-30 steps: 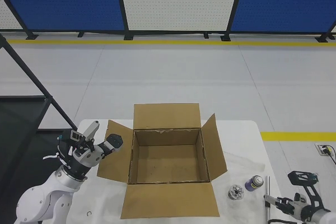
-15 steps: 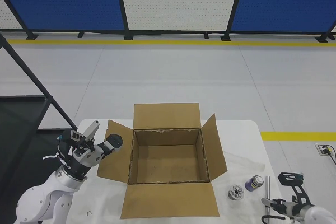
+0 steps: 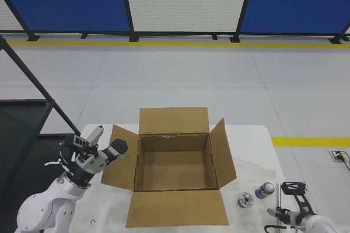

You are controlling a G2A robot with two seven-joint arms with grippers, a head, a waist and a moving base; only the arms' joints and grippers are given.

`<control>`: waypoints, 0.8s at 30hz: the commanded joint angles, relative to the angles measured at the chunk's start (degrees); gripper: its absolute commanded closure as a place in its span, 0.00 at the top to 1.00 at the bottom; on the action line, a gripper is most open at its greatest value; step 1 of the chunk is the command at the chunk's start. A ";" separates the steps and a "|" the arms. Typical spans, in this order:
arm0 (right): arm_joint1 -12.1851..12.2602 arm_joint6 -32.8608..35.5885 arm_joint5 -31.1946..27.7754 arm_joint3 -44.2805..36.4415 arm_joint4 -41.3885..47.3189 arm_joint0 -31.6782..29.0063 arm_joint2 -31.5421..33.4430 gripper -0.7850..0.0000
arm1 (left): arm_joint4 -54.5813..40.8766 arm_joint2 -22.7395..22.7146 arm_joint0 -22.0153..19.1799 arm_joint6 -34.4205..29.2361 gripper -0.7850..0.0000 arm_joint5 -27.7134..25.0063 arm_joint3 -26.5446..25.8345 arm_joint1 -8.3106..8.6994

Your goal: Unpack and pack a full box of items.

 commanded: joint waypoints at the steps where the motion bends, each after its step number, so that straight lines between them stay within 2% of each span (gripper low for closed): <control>1: 0.05 0.45 0.29 1.00 -0.09 0.88 -0.44 1.00 | 0.00 0.00 0.00 0.00 1.00 0.00 0.00 0.00; 5: 0.16 1.35 0.93 2.56 -1.08 2.30 -1.48 0.76 | 0.00 0.00 0.00 0.00 1.00 0.00 0.00 0.00; 10: 0.34 2.29 0.90 3.82 -1.95 3.42 -2.39 0.53 | 0.00 0.00 0.00 0.00 1.00 0.00 0.00 0.00; 13: 0.41 2.88 1.19 4.64 -2.61 4.22 -3.05 0.48 | 0.00 0.00 0.00 0.00 1.00 0.00 0.00 0.00; 24: 0.55 4.36 2.13 8.27 -3.41 7.20 -5.43 0.45 | 0.00 0.00 0.00 0.00 1.00 0.00 0.00 0.00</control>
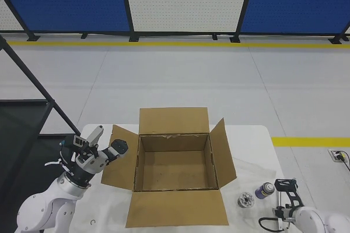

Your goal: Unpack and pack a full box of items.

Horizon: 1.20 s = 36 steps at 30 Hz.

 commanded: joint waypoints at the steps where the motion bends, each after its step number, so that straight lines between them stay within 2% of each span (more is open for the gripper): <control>1: 0.02 0.10 0.03 0.71 0.01 0.50 -0.31 0.44 | 0.00 0.00 0.00 0.00 1.00 0.00 0.00 0.00; 7: 0.10 0.31 0.14 3.31 0.13 2.20 -1.17 0.40 | 0.00 0.00 0.00 0.00 1.00 0.00 0.00 0.00; 11: 0.18 0.32 0.07 3.94 0.17 2.59 -1.44 0.32 | 0.00 0.00 0.00 0.00 1.00 0.00 0.00 0.00; 15: 0.27 0.23 0.10 4.28 0.12 2.62 -1.57 0.29 | 0.00 0.00 0.00 0.00 1.00 0.00 0.00 0.00; 19: 0.35 0.23 0.17 4.78 -0.22 2.82 -1.94 0.15 | 0.00 0.00 0.00 0.00 1.00 0.00 0.00 0.00; 22: 0.41 0.21 0.20 5.15 -0.49 3.07 -2.19 0.09 | 0.00 0.00 0.00 0.00 1.00 0.00 0.00 0.00; 23: 0.43 0.23 0.24 5.33 -0.58 3.17 -2.28 0.01 | 0.00 0.00 0.00 0.00 1.00 0.00 0.00 0.00; 29: 0.58 0.25 0.35 5.63 -0.08 3.78 -1.92 0.00 | 0.00 0.00 0.00 0.00 1.00 0.00 0.00 0.00; 36: 1.21 0.04 -0.15 -0.64 4.36 0.96 4.40 0.00 | 0.00 0.00 0.00 0.00 1.00 0.00 0.00 0.00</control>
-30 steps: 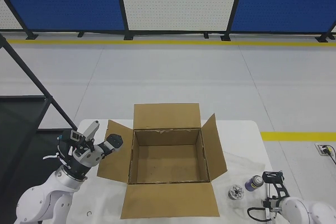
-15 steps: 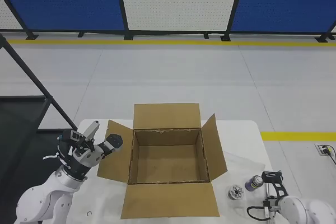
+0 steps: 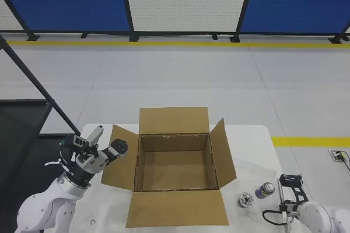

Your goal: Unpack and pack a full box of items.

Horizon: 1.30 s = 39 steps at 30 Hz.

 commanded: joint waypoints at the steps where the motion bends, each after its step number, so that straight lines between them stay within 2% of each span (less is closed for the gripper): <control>1: 0.20 -0.23 -0.18 -3.10 1.39 -1.48 2.44 0.00 | 0.00 0.00 0.00 0.00 1.00 0.00 0.00 0.00; 9: 0.49 -2.48 -0.79 -21.39 6.49 -10.15 10.09 0.00 | 0.00 0.00 0.00 0.00 1.00 0.00 0.00 0.00; 17: 0.49 -4.07 -3.34 -36.55 11.35 -17.03 13.09 0.00 | 0.00 0.00 0.00 0.00 1.00 0.00 0.00 0.00; 18: 0.59 -4.49 -5.37 -36.55 12.05 -17.10 12.94 0.00 | 0.00 0.00 0.00 0.00 1.00 0.00 0.00 0.00; 33: 0.59 -4.49 -5.37 -36.55 12.05 -17.10 12.94 0.00 | 0.00 0.00 0.00 0.00 1.00 0.00 0.00 0.00; 36: 0.64 -7.45 -7.25 -36.55 12.99 -17.63 12.44 0.00 | 0.01 -0.01 0.06 0.18 1.00 -0.01 -0.07 -0.01; 39: 0.97 -9.89 -9.99 -36.55 13.28 -14.73 11.54 0.00 | 0.35 -0.46 0.07 0.96 1.00 0.45 -0.96 0.06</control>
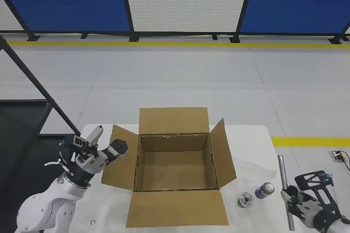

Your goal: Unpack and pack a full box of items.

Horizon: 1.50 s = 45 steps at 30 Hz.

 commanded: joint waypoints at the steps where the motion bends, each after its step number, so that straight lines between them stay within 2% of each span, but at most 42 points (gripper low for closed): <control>1: 0.31 -0.99 -1.88 0.00 -0.18 3.09 -1.14 0.00 | 0.19 -0.39 -0.08 0.15 1.00 0.45 -0.52 0.08; 7: 1.36 0.94 -5.36 0.00 -2.89 17.10 -9.01 0.00 | 0.60 -2.68 0.69 -0.55 1.00 1.27 -1.88 0.43; 11: 1.62 4.47 -4.27 0.00 -3.67 28.50 -17.25 0.00 | -0.38 -4.47 1.66 -1.59 1.00 2.02 -2.57 0.66; 15: 1.23 9.74 0.63 0.00 -4.08 40.29 -27.67 0.00 | -1.40 -5.73 2.98 -2.41 1.00 2.13 -3.44 0.81; 21: -0.60 17.24 11.31 0.00 -5.41 55.79 -43.84 0.00 | -3.12 -6.71 4.52 -3.20 1.00 2.05 -4.28 0.89; 35: -0.69 17.32 11.74 0.24 -5.87 56.16 -44.55 0.00 | -3.07 -6.73 4.59 -2.93 1.00 2.05 -4.23 0.89; 39: -0.99 13.17 9.52 4.73 -3.88 54.89 -47.45 0.00 | -2.14 -6.54 4.19 -1.99 1.00 3.67 -4.39 1.02; 45: -3.10 12.18 10.05 16.24 -4.11 62.47 -57.45 0.00 | -1.88 -7.78 2.73 -1.76 1.00 5.10 -3.66 1.33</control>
